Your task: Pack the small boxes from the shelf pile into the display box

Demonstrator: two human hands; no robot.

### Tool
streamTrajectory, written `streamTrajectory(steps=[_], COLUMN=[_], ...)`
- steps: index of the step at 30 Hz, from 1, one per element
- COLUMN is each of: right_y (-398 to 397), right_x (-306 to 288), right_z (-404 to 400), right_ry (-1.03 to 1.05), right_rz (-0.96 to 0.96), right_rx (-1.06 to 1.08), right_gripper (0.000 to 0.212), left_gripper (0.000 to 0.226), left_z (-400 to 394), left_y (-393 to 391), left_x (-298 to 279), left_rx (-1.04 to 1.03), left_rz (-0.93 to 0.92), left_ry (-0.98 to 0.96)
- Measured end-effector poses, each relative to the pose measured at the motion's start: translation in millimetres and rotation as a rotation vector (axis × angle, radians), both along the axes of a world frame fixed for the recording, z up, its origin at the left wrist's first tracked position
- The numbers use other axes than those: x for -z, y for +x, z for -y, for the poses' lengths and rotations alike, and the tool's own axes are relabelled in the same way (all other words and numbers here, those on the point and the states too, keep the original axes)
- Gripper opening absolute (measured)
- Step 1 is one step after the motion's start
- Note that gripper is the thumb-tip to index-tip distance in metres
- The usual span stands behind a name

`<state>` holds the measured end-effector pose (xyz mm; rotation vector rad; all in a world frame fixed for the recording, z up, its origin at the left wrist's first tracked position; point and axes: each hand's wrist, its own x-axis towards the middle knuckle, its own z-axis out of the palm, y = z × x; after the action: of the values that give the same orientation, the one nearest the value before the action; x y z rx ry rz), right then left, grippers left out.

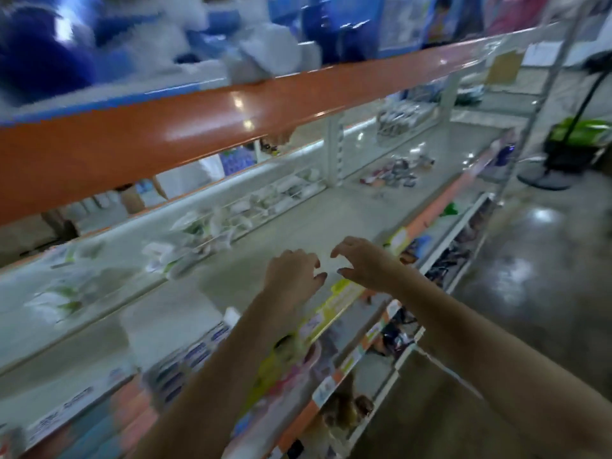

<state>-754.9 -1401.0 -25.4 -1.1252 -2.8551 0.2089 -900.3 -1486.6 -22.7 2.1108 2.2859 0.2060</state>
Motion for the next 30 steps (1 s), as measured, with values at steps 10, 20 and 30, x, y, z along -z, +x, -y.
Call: streamTrajectory(steps=[10, 20, 30], right_y=[124, 180, 206], right_x=[12, 33, 32], right_z=[-141, -297, -447], right_ry=[-0.028, -0.091, -0.130], right_rz=[-0.021, -0.076, -0.134], right_rx=[0.188, 0.271, 0.321], right_gripper=[0.043, 0.041, 0.041], left_gripper=[0.044, 0.035, 0.029], left_z=[-169, -341, -492], left_y=[116, 140, 154], left_x=[22, 36, 34], left_rx=[0.054, 0.074, 0.076], left_rz=[-0.002, 0.030, 0.043], left_ry=[-0.021, 0.001, 0.049])
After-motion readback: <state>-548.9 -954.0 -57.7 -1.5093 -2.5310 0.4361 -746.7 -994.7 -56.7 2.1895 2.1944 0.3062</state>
